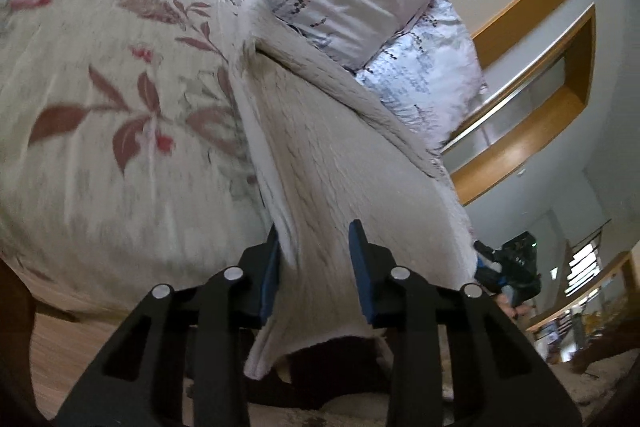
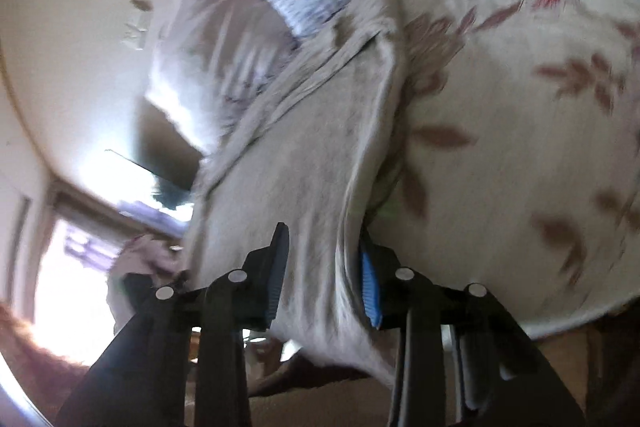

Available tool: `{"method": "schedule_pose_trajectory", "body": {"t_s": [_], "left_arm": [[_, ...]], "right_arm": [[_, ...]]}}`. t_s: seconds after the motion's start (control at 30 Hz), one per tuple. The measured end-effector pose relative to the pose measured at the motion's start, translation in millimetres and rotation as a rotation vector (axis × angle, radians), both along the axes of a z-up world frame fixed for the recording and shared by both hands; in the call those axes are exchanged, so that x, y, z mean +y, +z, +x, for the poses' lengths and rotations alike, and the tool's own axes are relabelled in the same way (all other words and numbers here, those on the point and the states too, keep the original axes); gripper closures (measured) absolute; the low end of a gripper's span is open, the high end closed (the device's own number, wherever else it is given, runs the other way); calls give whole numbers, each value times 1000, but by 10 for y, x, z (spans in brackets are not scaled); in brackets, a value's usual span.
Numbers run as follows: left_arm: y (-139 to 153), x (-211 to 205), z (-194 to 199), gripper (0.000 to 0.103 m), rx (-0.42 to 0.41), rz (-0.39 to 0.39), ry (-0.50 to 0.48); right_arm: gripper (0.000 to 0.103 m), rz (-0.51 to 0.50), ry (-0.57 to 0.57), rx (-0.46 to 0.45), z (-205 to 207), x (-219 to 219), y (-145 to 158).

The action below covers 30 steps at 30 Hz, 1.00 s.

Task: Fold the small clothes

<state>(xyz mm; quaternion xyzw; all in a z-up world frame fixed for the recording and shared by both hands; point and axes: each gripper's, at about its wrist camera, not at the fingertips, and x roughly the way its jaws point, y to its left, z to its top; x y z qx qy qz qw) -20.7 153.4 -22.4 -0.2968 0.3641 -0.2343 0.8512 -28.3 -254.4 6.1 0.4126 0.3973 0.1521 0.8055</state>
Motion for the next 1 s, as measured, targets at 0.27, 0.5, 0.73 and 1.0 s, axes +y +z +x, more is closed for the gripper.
{"method": "schedule_pose_trajectory", "body": {"t_s": [0.27, 0.5, 0.73, 1.0], "left_arm": [[-39, -233, -223, 72, 7, 47, -99], [72, -315, -201, 95, -22, 81, -125], [516, -240, 101, 97, -114, 222, -4], [1055, -244, 758, 97, -214, 437, 144]], "right_arm": [[75, -66, 104, 19, -220, 277, -9], [95, -223, 125, -45, -261, 459, 206], [95, -520, -21, -296, -113, 556, 852], [95, -835, -159, -433, 418, 682, 1237]]}}
